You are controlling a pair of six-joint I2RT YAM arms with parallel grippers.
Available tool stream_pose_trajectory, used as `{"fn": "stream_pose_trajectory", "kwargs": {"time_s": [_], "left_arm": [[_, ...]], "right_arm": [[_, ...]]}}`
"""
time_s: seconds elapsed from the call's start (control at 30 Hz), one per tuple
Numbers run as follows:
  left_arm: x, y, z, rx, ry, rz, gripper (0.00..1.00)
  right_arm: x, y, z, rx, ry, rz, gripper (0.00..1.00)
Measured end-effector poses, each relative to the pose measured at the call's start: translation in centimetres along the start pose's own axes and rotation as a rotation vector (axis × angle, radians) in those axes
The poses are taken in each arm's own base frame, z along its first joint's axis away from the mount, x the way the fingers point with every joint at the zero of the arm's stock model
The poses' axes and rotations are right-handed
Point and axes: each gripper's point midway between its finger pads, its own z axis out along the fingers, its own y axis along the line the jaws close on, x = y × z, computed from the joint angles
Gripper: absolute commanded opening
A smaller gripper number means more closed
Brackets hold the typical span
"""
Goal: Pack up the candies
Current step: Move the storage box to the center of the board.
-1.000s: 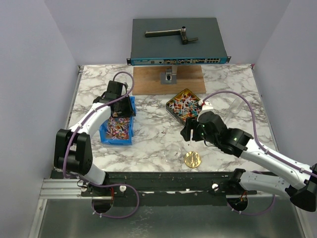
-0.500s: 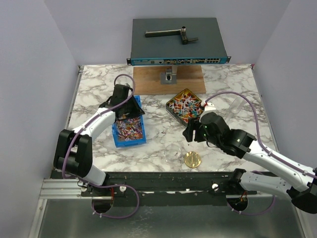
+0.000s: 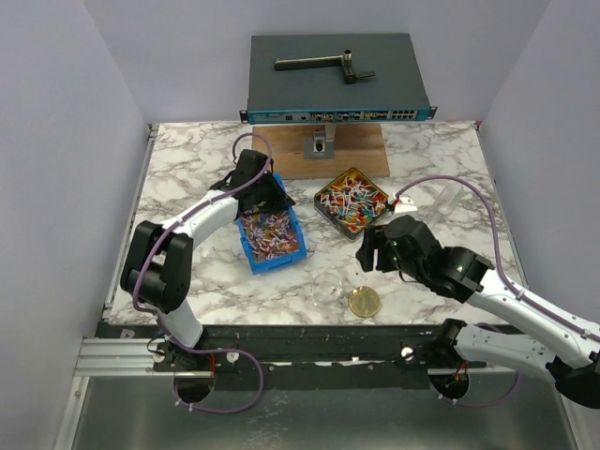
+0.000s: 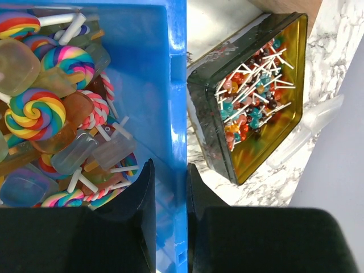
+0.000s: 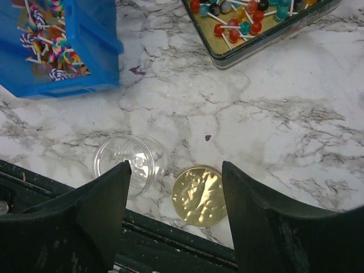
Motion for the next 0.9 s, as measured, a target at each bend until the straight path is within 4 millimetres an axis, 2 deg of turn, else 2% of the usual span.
{"fn": "stream_pose_trajectory", "kwargs": {"time_s": [0.23, 0.47, 0.77, 0.9], "left_arm": [[-0.1, -1.7, 1.4, 0.021, 0.013, -0.033, 0.0], [0.9, -3.3, 2.4, 0.065, 0.063, 0.008, 0.28], [1.8, -3.4, 1.9, 0.087, 0.106, 0.079, 0.43], [2.6, -3.6, 0.5, 0.098, 0.123, 0.141, 0.49]], "right_arm": [[-0.2, -0.4, -0.3, 0.02, 0.0, -0.004, 0.7], [0.1, -0.6, -0.3, 0.031, 0.011, -0.003, 0.73], [-0.7, -0.3, 0.1, 0.049, 0.012, -0.007, 0.73], [-0.7, -0.4, 0.8, 0.082, 0.02, -0.017, 0.72]]}}
